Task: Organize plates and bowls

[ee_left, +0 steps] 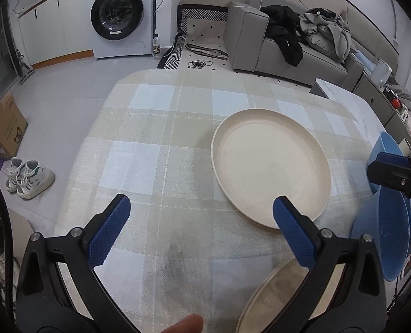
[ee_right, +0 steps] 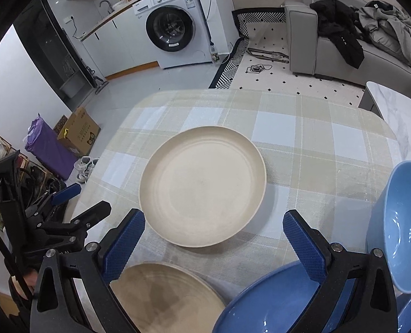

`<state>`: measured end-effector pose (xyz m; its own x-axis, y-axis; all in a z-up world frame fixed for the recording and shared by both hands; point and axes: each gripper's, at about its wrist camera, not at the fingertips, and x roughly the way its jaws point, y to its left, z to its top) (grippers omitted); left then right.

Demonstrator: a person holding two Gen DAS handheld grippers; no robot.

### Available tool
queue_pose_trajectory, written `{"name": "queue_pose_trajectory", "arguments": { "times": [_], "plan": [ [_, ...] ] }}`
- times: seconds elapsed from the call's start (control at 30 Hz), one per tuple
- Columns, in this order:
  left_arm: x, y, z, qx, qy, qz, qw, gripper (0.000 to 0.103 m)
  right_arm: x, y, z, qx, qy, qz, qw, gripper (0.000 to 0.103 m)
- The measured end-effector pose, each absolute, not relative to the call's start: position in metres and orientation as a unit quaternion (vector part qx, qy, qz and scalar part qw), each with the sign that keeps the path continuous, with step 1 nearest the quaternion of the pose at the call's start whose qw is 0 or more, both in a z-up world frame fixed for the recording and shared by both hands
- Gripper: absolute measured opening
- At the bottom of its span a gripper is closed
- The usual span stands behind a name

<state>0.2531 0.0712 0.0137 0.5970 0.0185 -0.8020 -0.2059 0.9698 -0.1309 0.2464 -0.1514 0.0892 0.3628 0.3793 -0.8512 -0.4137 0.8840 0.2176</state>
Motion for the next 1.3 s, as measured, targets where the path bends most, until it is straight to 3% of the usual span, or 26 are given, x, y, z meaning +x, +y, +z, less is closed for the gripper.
{"name": "queue_pose_trajectory", "arguments": {
  "times": [0.4, 0.67, 0.8, 0.97, 1.1, 1.3],
  "plan": [
    [0.292, 0.077, -0.022, -0.119, 0.475, 0.061, 0.87, 0.102, 0.281, -0.149, 0.055, -0.05, 0.552, 0.225, 0.801, 0.102],
    [0.311, 0.078, -0.039, -0.133, 0.489, 0.052, 0.86, 0.099, 0.3, -0.144, 0.033, -0.065, 0.581, 0.218, 0.782, 0.095],
    [0.32, 0.076, -0.047, -0.137, 0.498, 0.043, 0.855, 0.085, 0.306, -0.144, 0.022, -0.068, 0.595, 0.216, 0.771, 0.084],
    [0.327, 0.072, -0.057, -0.138, 0.505, 0.033, 0.852, 0.075, 0.313, -0.143, 0.013, -0.071, 0.604, 0.212, 0.765, 0.072],
    [0.332, 0.072, -0.061, -0.146, 0.504, 0.03, 0.851, 0.065, 0.313, -0.143, 0.012, -0.077, 0.602, 0.215, 0.765, 0.071],
    [0.336, 0.072, -0.064, -0.149, 0.502, 0.033, 0.851, 0.046, 0.313, -0.14, 0.01, -0.084, 0.599, 0.219, 0.766, 0.051]
  ]
}}
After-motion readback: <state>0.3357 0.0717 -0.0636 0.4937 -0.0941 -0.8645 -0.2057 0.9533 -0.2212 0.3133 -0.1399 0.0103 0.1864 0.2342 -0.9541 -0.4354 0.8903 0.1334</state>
